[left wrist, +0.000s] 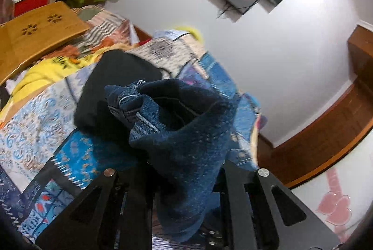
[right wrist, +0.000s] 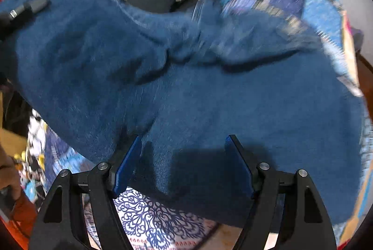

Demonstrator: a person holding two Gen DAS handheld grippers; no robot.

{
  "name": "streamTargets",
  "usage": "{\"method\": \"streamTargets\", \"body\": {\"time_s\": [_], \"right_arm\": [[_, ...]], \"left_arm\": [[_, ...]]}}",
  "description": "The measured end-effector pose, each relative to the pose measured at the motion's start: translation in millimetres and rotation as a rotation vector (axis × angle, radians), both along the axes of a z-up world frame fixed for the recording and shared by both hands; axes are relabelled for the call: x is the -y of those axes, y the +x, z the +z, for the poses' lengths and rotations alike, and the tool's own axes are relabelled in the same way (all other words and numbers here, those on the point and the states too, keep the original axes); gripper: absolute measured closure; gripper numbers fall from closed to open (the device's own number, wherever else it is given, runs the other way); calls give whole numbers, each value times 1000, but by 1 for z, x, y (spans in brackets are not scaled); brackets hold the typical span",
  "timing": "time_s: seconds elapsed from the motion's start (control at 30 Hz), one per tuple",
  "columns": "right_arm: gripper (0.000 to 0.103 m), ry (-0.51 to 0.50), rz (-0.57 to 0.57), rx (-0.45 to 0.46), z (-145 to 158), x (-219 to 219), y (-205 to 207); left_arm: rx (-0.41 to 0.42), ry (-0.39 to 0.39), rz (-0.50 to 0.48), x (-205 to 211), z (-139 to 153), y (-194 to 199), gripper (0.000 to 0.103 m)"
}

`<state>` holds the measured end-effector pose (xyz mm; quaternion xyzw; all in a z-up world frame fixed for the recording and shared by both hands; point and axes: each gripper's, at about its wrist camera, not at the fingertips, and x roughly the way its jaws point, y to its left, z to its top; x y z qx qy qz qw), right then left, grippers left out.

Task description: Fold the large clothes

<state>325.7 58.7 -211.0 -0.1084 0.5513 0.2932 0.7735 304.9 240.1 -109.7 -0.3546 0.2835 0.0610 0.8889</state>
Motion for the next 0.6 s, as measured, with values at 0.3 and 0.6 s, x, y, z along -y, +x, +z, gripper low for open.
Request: {"method": "streamTargets", "body": {"time_s": [0.3, 0.6], "right_arm": [[32, 30, 13, 119, 9, 21, -9], [32, 76, -200, 287, 72, 140, -9]], "left_arm": [[-22, 82, -31, 27, 3, 16, 90], [43, 205, -287, 158, 38, 67, 90]]}}
